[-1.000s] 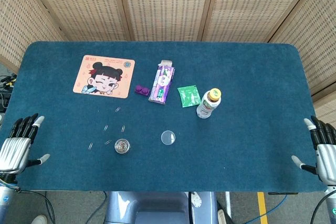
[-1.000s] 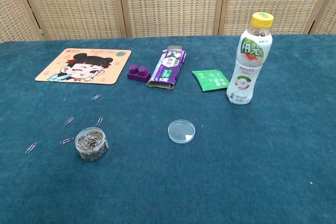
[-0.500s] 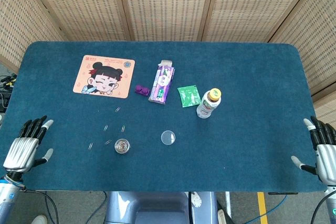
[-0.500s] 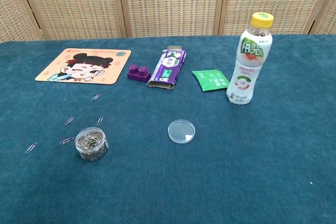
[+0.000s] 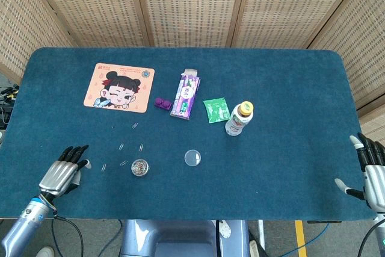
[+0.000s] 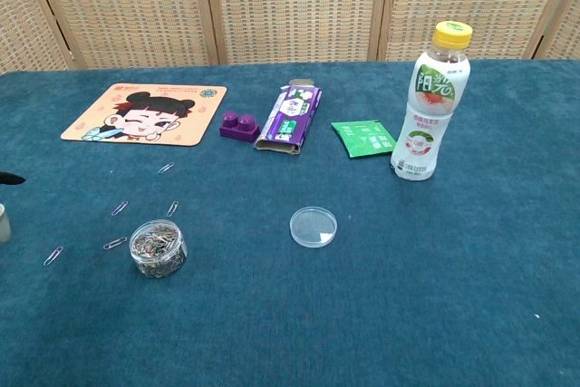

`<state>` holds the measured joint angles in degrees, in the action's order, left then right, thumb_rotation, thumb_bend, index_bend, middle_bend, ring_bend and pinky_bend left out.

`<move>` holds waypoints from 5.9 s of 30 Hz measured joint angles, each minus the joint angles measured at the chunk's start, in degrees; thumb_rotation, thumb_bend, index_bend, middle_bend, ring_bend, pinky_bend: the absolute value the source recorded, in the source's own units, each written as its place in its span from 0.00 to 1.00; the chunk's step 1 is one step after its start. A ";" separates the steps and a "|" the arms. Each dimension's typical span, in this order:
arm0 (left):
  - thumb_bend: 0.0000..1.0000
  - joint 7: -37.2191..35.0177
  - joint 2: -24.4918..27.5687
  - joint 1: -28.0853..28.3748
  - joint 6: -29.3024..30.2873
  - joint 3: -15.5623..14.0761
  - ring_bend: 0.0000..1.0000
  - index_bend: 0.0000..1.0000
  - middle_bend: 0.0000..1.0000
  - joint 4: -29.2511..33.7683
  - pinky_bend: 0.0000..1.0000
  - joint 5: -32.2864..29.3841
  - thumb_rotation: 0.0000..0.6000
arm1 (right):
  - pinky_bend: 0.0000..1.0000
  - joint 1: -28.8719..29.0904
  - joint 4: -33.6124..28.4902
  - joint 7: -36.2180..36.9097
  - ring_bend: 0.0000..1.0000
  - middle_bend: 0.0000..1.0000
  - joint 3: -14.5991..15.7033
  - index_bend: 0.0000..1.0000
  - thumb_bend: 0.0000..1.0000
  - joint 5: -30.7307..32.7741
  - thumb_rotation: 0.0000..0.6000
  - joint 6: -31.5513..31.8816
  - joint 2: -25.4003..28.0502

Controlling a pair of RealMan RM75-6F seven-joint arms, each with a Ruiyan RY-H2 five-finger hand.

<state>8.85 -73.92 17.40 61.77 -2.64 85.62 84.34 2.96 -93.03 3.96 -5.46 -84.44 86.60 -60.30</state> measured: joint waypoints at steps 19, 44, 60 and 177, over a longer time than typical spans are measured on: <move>0.85 4.21 -7.00 2.86 -2.75 -1.00 0.00 0.39 0.00 -7.20 0.00 1.04 1.00 | 0.00 -0.01 0.14 1.15 0.00 0.00 -0.19 0.00 0.00 0.49 1.00 -0.32 0.43; 0.32 -13.45 -6.95 2.95 3.55 0.79 0.00 0.36 0.00 -16.10 0.00 3.52 1.00 | 0.00 0.03 -0.05 0.98 0.00 0.00 -0.09 0.00 0.00 0.43 1.00 -0.53 0.37; 0.32 -11.40 -10.39 4.22 2.72 -0.48 0.00 0.48 0.00 -20.29 0.00 5.35 1.00 | 0.00 0.09 0.00 2.03 0.00 0.00 -0.17 0.00 0.00 0.74 1.00 -0.91 0.77; 0.23 10.33 -12.67 14.73 -4.30 4.03 0.00 0.30 0.00 1.38 0.00 -3.79 1.00 | 0.00 0.38 0.29 3.88 0.00 0.00 -0.32 0.00 0.00 1.30 1.00 -1.83 1.44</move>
<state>19.18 -86.60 32.12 57.47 1.38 87.00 80.54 3.35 -92.74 7.84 -5.78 -83.14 84.77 -58.86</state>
